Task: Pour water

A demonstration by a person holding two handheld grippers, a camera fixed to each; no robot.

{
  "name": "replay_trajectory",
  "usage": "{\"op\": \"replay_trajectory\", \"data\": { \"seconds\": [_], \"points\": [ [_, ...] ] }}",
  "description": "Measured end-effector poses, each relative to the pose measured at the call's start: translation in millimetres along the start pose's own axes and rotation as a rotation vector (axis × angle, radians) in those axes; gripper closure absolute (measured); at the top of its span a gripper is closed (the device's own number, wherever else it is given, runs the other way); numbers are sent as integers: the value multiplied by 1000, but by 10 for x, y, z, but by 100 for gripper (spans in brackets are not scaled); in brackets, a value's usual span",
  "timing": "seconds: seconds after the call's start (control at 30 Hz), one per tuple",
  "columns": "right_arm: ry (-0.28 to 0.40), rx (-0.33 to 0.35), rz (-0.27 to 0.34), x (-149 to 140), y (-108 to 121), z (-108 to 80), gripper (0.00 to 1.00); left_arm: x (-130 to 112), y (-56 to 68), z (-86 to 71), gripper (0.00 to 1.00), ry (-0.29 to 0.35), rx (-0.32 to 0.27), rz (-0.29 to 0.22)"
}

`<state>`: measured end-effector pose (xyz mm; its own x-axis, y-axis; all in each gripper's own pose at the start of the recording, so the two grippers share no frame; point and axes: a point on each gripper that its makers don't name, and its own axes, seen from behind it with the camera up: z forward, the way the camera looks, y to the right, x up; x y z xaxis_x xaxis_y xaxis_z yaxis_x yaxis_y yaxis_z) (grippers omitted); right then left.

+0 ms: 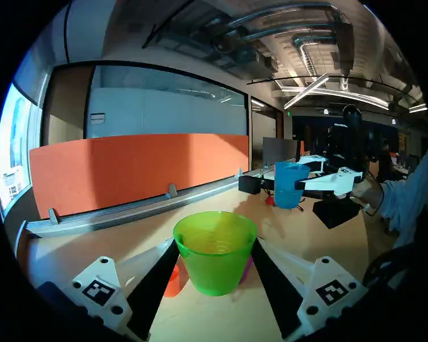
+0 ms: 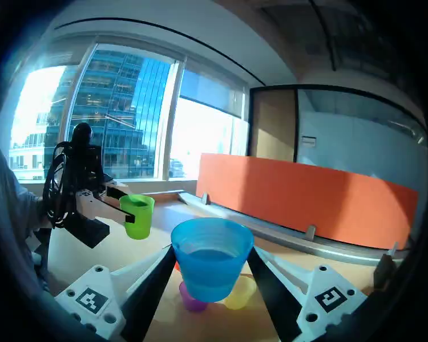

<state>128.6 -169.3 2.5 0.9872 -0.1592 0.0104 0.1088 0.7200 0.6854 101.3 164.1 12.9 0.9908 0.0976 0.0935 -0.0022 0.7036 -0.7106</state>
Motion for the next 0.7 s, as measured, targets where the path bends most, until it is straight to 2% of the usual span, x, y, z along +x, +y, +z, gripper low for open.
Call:
{"op": "replay_trajectory", "data": {
  "seconds": [0.3,0.7],
  "points": [
    [15,20,-36,148,-25,16,10,94,70,2,14,29,-8,-7],
    [60,48,-161,521,-62,77,10,110,224,8,14,30,-17,36]
  ]
}}
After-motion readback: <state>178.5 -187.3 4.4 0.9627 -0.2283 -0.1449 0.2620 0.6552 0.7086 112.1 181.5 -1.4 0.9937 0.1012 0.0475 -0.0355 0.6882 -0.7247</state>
